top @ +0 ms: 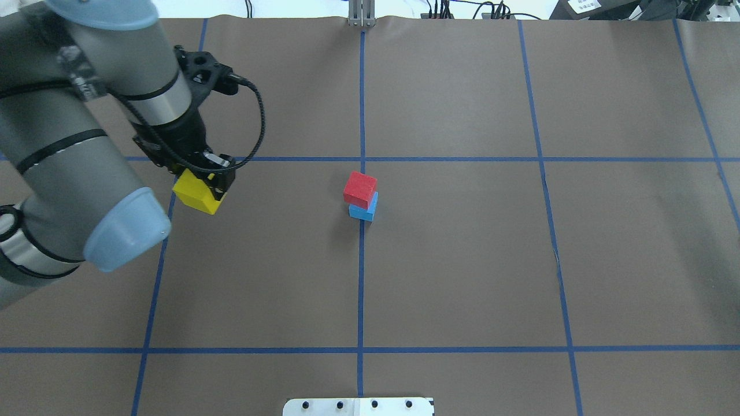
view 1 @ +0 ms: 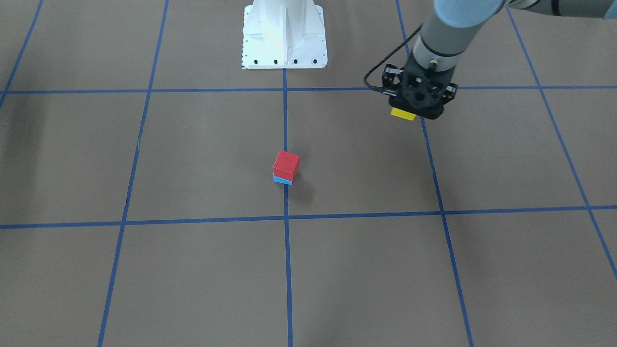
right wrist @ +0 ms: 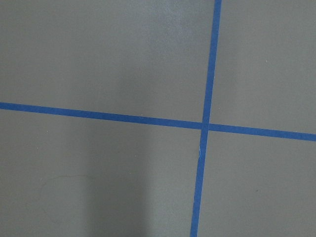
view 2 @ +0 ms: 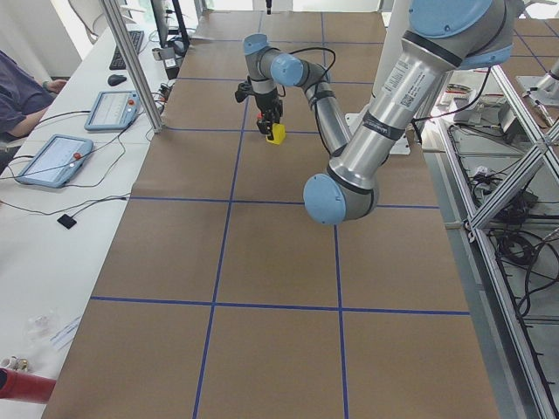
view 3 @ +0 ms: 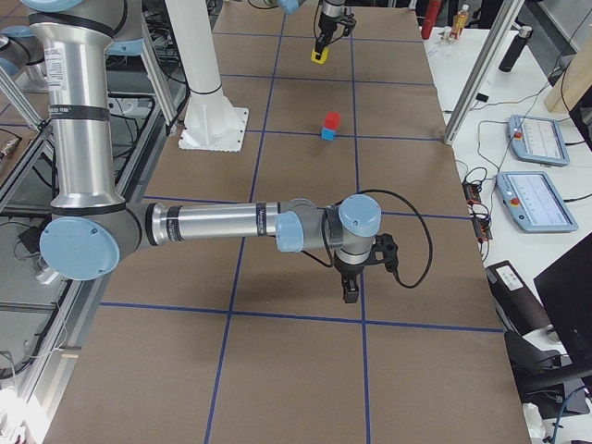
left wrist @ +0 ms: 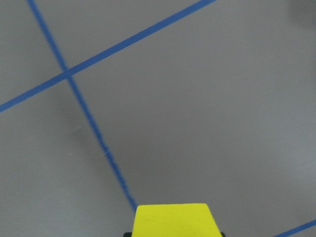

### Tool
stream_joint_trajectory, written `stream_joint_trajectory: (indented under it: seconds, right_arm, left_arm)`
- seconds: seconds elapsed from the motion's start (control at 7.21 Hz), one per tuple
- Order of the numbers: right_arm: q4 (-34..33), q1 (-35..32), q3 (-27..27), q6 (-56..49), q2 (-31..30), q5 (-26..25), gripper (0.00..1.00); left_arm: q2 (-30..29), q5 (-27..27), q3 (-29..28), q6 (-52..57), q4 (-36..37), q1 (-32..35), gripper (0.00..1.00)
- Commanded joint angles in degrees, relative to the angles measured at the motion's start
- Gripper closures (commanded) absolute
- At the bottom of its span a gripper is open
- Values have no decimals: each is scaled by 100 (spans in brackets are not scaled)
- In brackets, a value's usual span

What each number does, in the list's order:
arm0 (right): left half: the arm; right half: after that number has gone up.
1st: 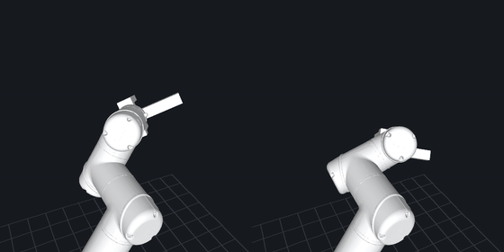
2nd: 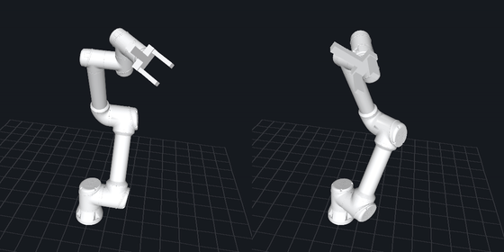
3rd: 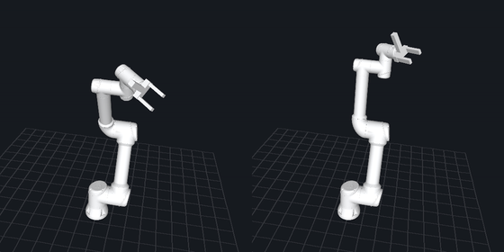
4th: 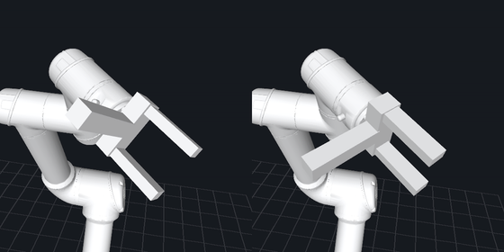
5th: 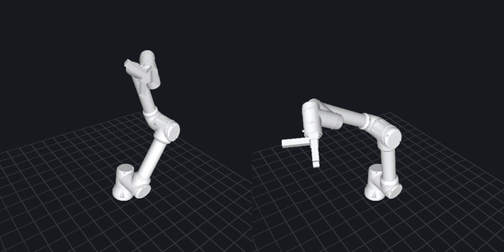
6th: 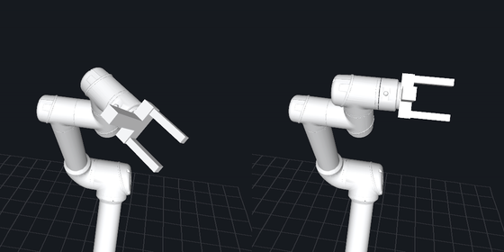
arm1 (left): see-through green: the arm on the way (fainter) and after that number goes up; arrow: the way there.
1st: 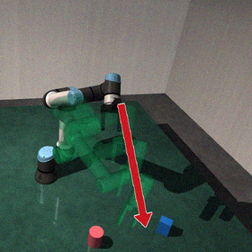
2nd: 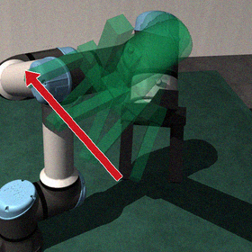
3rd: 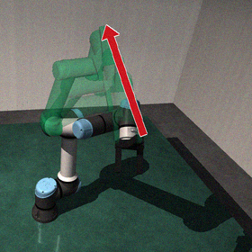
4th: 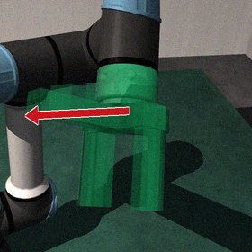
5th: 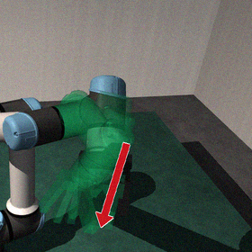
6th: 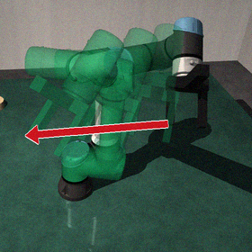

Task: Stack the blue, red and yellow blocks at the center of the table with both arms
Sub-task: 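Lift and carry the yellow cube with the left gripper above the stack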

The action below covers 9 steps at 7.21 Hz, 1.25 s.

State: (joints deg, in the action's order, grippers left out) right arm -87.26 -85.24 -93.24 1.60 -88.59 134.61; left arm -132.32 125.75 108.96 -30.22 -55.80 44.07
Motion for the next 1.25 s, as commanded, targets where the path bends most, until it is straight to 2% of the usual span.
stream_joint_trajectory:
  seconds: [0.0,0.28,0.42,0.69,1.11]
  right_arm:
    - [-2,-19,17,-37,0,-5,0]
    - [-2,-19,26,-37,-18,-5,0]
    - [7,-19,17,-37,-44,-5,0]
    - [-2,-19,26,-37,-44,-5,0]
    - [-2,-19,34,-37,-36,-5,0]
  left_arm:
    - [-1240,2,-1232,-869,-350,-459,100]
    - [-1593,11,-2137,-1309,-1227,-539,100]
    - [-1700,2,-2395,-1398,-1528,-566,100]
    - [-1841,-68,-2651,-1312,-1635,-654,100]
    - [-1850,-357,-3055,-1294,-2259,-671,100]
